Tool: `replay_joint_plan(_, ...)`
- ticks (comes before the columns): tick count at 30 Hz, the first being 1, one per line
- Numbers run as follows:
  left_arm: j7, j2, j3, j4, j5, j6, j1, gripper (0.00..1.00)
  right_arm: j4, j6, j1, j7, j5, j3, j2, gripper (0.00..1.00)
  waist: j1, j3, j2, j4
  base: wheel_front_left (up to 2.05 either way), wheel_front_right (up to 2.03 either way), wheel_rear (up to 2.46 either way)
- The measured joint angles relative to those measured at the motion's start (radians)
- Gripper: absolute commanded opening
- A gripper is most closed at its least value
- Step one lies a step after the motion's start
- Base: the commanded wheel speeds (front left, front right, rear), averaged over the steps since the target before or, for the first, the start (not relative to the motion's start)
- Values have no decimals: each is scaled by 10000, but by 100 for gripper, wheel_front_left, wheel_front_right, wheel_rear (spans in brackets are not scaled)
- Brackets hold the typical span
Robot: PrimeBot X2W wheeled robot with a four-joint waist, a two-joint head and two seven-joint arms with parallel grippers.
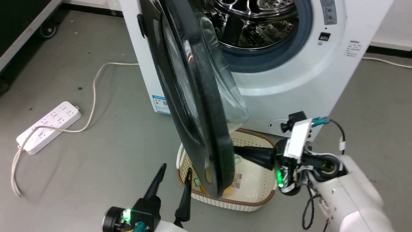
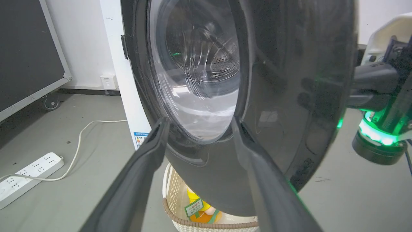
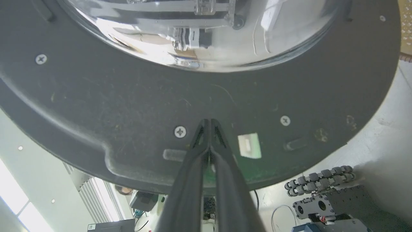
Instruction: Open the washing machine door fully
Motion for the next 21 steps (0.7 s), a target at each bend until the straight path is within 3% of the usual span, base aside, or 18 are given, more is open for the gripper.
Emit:
replay_joint_plan(5,0,0,-117,-4,-150,54,115,100,-4,0,40,-938,594,874,4,0,0,-158,0,200,0,0,0)
replay_joint_plan(6,0,0,-38,-8,-150,96,134,100,6,0,41,-1557,360,888,-21,100,1,-280,0,154,0,0,0)
replay_joint_plan(11,0,2,261,-35,-153,98,160,100,-1047,-2,504,-3106,-581,788,-823,100,1,-565,0,-116,0,0,0)
replay_joint_plan(18,0,-2,817,-119,-240,79,287,100,-4293,0,1932,-7835,-3645,704,-2617,100,0,-899,0,-764,0,0,0)
replay_joint_plan(21,0,0,1093,-173,-236,15,290,100,-5079,2,2545,-9666,-5323,917,-3498,100,0,-977,0,-1083,0,0,0)
